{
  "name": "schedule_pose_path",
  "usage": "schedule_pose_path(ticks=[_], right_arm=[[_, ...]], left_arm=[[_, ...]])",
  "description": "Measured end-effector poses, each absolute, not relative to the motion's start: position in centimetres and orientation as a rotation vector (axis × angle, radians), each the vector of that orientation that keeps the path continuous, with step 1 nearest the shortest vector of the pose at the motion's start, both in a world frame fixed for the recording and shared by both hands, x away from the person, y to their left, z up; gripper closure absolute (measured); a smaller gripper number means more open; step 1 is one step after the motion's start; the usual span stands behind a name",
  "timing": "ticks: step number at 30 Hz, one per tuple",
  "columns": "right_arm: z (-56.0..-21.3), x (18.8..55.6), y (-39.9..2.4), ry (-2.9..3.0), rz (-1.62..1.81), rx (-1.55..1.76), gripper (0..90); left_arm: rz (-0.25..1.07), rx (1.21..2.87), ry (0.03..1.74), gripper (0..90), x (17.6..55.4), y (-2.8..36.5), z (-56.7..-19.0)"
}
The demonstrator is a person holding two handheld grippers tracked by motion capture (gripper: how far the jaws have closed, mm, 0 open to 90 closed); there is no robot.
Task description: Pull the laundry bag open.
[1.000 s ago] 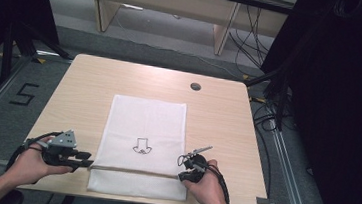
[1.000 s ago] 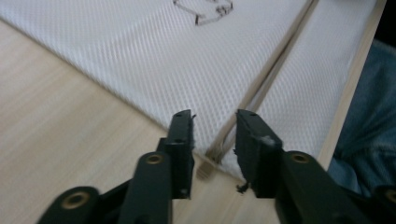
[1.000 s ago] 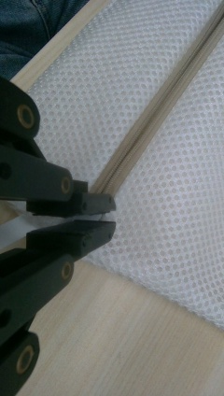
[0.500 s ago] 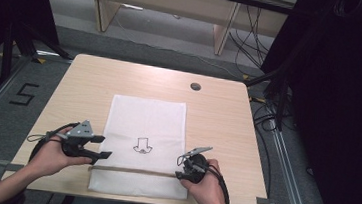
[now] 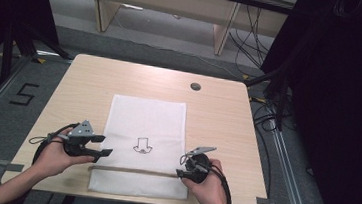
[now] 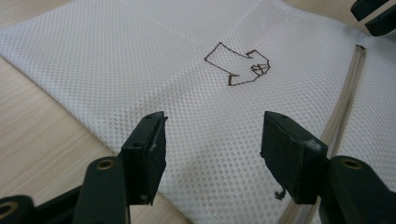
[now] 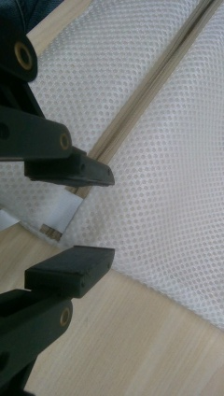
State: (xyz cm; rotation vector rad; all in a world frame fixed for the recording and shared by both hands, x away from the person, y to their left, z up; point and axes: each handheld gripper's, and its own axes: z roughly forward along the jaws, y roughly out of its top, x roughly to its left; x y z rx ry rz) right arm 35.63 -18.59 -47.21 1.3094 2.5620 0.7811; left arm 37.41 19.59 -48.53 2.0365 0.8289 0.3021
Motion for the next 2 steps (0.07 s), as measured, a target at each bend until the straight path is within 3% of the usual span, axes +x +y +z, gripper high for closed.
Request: schedule_pose_path(ticks=[2], right_arm=[[-47.21,35.64,-18.61,2.561,0.783,1.308,58.7]], left_arm=[[0.315,2.038,0.81,40.1,37.53,19.62,-48.48]])
